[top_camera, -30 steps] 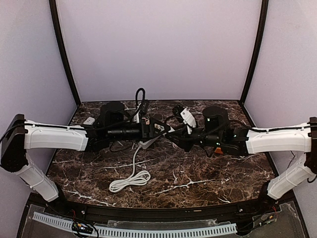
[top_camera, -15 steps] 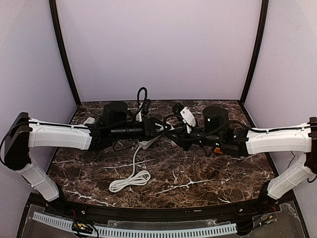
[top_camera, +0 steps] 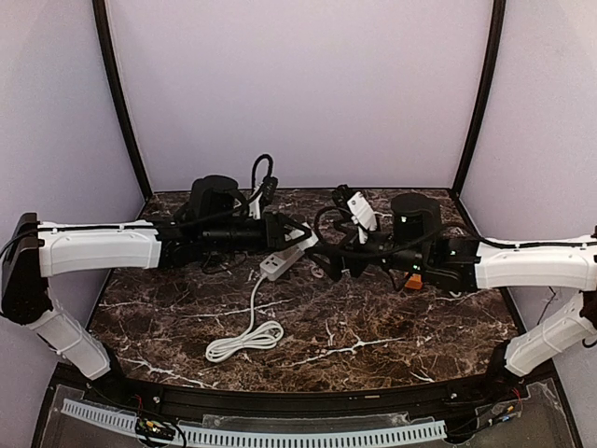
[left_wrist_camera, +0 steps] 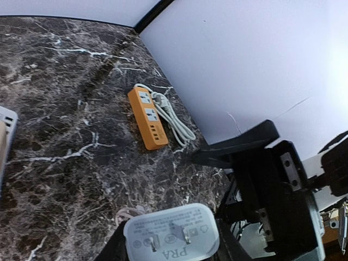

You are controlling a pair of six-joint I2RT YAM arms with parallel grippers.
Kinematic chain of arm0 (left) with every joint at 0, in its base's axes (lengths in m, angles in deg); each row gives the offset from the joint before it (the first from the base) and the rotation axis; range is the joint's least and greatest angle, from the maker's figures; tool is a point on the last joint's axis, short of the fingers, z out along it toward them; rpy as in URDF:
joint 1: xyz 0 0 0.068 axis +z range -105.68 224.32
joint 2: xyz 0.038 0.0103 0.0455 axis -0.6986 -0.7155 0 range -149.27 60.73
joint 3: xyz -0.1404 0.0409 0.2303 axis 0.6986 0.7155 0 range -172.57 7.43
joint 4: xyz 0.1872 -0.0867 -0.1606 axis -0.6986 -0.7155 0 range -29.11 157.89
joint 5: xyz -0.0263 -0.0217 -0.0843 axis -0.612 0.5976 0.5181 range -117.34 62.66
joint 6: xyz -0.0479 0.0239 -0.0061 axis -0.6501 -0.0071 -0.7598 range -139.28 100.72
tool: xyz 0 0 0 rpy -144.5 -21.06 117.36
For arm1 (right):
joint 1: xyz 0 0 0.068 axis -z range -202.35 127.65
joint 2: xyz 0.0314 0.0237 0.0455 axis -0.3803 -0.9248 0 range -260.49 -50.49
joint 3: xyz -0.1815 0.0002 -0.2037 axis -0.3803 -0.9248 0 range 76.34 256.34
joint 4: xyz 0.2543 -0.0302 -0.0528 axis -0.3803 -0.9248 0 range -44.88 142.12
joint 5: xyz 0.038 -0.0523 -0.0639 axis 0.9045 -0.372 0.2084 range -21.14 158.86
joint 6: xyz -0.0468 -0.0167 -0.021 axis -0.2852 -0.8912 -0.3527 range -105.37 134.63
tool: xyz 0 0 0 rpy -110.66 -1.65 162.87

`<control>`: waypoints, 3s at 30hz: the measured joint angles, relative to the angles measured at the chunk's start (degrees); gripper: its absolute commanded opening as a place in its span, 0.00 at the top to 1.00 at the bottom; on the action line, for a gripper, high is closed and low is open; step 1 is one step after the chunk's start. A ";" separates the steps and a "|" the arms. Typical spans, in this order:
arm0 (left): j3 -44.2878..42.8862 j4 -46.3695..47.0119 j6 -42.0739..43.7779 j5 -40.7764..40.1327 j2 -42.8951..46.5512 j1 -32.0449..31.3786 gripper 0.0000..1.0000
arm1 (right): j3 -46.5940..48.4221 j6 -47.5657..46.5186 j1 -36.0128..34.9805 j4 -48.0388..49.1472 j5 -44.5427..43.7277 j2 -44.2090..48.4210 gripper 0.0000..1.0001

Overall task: Pull the plug off the socket
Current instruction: Place the plug at the center of the board, then adjust the socket at the center of the board.

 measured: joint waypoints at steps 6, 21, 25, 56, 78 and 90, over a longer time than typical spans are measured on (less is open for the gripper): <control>-5.70 -13.49 5.18 -3.23 1.79 9.09 0.98 | -0.63 -0.07 0.13 -0.48 -1.51 6.32 0.01; -35.04 -42.99 25.33 -22.71 -15.52 20.17 0.98 | -5.79 0.22 0.24 -3.56 -2.49 10.32 0.01; -41.92 -47.30 29.14 -24.87 -24.63 21.11 0.98 | -5.81 0.42 0.35 -3.61 -2.47 10.29 0.01; -62.05 -48.13 33.92 -19.37 -47.06 22.67 0.22 | -6.29 2.93 0.42 -3.74 -1.16 8.04 0.01; -9.42 -30.86 23.39 -16.63 -12.07 21.57 0.41 | -6.32 6.80 1.22 -3.87 0.20 5.77 0.01; 3.63 -26.10 20.41 -16.83 -12.00 13.70 0.68 | -7.48 7.78 1.90 -4.00 0.35 6.99 0.01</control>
